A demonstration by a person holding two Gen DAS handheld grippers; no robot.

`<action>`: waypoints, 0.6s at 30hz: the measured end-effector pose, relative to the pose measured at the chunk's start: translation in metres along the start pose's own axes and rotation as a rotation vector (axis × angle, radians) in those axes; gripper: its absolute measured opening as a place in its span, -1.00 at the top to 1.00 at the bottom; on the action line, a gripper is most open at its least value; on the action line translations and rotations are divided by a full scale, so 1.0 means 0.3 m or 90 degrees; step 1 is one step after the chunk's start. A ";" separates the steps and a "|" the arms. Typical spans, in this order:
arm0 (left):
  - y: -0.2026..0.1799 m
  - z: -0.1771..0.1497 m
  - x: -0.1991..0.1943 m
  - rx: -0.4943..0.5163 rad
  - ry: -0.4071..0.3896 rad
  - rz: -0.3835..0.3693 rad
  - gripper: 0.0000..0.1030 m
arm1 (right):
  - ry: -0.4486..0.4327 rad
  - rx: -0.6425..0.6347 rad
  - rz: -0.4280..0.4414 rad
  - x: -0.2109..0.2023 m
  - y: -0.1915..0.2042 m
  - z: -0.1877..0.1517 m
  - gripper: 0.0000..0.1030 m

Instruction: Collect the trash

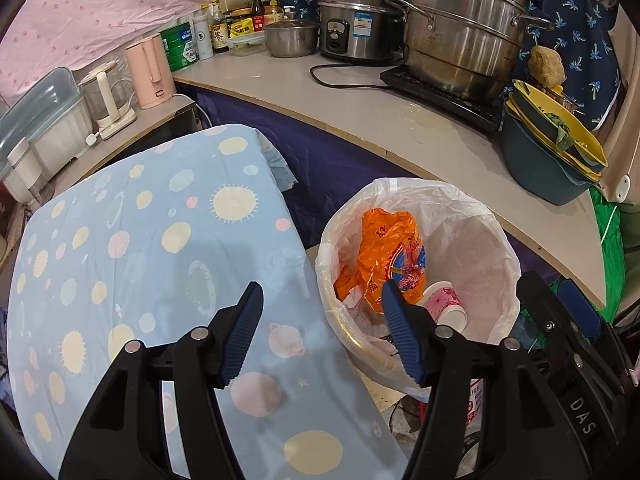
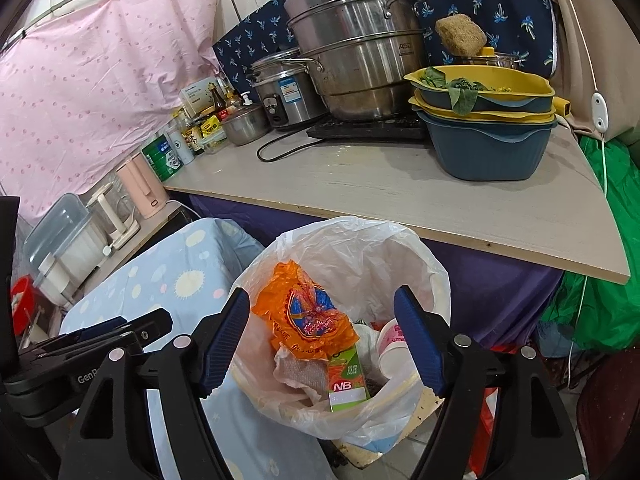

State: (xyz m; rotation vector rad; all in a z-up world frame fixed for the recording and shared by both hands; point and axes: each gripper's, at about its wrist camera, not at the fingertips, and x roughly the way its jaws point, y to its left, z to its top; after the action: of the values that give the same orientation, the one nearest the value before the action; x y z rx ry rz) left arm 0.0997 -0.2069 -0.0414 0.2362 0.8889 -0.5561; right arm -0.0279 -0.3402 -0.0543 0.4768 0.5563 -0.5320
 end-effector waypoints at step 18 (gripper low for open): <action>0.060 -0.089 -0.061 0.000 -0.001 0.020 -0.50 | 0.009 -0.026 -0.021 -0.081 0.055 -0.082 -0.58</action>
State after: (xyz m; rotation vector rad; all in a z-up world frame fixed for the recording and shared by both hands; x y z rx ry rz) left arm 0.0826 -0.1742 -0.0439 0.2487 0.8821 -0.5271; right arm -0.0447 -0.3057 -0.0536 0.4334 0.5884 -0.5474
